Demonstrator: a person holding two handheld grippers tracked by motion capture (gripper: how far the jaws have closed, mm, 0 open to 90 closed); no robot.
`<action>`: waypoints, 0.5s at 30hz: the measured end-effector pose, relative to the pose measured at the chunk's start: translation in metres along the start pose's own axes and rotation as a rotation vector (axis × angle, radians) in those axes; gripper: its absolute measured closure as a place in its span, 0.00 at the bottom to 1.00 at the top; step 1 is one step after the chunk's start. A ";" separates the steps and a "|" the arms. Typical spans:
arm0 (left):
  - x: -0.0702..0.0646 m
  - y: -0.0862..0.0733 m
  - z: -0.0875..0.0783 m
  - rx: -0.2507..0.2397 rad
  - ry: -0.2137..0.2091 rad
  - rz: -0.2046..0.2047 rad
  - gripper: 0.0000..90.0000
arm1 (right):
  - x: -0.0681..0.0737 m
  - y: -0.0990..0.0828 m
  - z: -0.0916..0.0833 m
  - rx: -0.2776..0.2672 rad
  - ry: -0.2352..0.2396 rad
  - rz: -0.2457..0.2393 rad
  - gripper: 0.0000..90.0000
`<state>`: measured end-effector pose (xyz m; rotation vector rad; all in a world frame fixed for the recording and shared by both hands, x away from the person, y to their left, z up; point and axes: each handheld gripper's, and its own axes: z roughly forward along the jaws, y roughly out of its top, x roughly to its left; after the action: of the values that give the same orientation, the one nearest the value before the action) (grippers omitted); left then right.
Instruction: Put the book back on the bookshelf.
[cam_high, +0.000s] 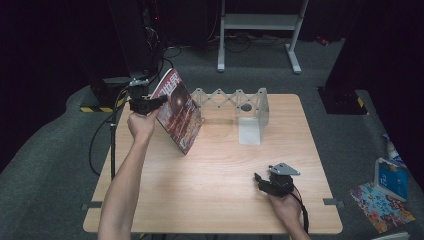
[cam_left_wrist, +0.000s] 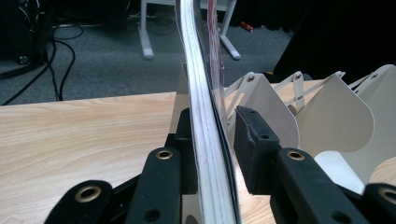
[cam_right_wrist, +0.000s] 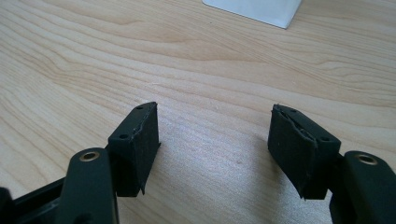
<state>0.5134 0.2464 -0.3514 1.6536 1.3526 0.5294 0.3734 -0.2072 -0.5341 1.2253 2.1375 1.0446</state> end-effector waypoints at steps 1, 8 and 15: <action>0.000 0.000 0.000 -0.002 0.001 -0.002 0.78 | 0.000 0.000 0.000 0.000 0.000 0.000 0.37; 0.001 -0.001 0.000 0.003 0.016 0.002 0.73 | 0.000 0.000 0.000 -0.001 -0.001 -0.002 0.37; 0.001 -0.003 0.000 0.015 0.021 0.031 0.79 | 0.000 0.000 0.000 0.000 -0.001 -0.001 0.37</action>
<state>0.5121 0.2479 -0.3540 1.6878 1.3507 0.5574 0.3733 -0.2072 -0.5342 1.2247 2.1370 1.0442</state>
